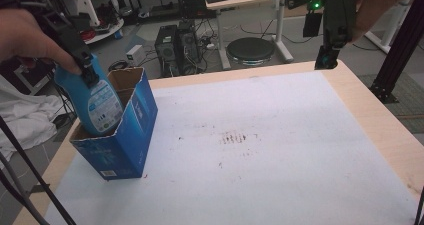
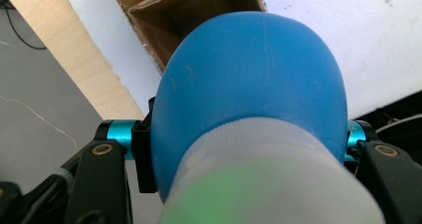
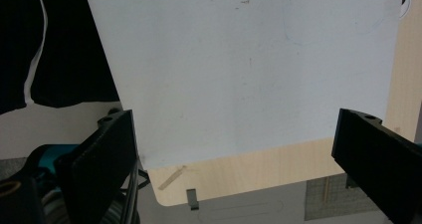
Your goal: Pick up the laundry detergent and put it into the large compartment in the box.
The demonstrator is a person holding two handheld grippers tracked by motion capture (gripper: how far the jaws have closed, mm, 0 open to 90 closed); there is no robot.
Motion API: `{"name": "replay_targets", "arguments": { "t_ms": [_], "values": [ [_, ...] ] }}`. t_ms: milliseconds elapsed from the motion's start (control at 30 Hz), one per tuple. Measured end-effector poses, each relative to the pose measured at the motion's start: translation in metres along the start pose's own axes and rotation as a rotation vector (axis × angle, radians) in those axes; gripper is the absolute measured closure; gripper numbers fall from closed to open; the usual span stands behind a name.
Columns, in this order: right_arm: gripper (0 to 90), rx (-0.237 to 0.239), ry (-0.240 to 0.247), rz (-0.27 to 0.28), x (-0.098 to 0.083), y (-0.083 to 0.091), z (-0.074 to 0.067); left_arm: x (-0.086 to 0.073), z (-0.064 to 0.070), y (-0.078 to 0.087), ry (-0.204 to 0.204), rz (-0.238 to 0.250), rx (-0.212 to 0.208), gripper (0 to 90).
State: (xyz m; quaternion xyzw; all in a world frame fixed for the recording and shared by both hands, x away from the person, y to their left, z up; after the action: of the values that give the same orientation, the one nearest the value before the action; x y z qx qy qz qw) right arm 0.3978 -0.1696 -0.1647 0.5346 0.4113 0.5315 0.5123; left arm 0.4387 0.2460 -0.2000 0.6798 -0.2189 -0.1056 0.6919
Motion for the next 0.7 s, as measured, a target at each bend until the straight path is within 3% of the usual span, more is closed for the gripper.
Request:
{"name": "replay_targets", "arguments": {
  "t_ms": [167, 200, 367, 500, 533, 567, 600, 700],
  "values": [
    [3.1, -0.003, -0.009, 0.001, -0.001, 0.001, 0.0, 0.0, -0.001, -0.02, -0.026, 0.01, -0.005, 38.5],
    [3.1, -0.005, -0.008, -0.001, -0.003, 0.001, 0.0, 0.0, -0.001, -0.03, -0.048, -0.001, -0.013, 38.5],
    [3.1, -0.003, -0.009, -0.001, -0.004, 0.0, -0.001, -0.002, -0.002, -0.054, -0.072, -0.034, -0.03, 38.6],
    [3.1, -0.002, -0.001, -0.002, -0.006, 0.0, 0.0, -0.004, -0.001, -0.065, -0.113, -0.042, -0.037, 38.6],
    [3.1, -0.003, -0.014, 0.0, -0.007, 0.0, 0.0, -0.004, 0.0, -0.073, -0.152, -0.043, -0.045, 38.5],
    [3.1, -0.003, -0.014, 0.0, -0.007, 0.0, 0.0, -0.004, 0.0, -0.073, -0.152, -0.043, -0.045, 38.5],
    [3.1, -0.007, -0.019, -0.002, -0.007, 0.001, 0.0, -0.004, 0.001, -0.078, -0.213, -0.058, -0.051, 38.5],
    [3.1, -0.009, -0.009, -0.001, -0.007, 0.0, 0.0, -0.005, 0.003, -0.085, -0.251, -0.051, -0.055, 38.5]
  ]
}}
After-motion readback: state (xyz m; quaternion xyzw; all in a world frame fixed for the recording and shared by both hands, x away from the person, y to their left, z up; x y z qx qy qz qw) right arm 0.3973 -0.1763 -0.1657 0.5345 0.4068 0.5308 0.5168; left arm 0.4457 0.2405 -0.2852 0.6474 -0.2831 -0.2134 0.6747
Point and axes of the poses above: each handheld gripper's, and its own axes: y roughly backward along the jaws, x roughly out of its top, z roughly to its right, the point moved 3 cm from there along -y, roughly forward along the jaws, and after that the axes turned 9 degrees about z, right-handed, at the moved point
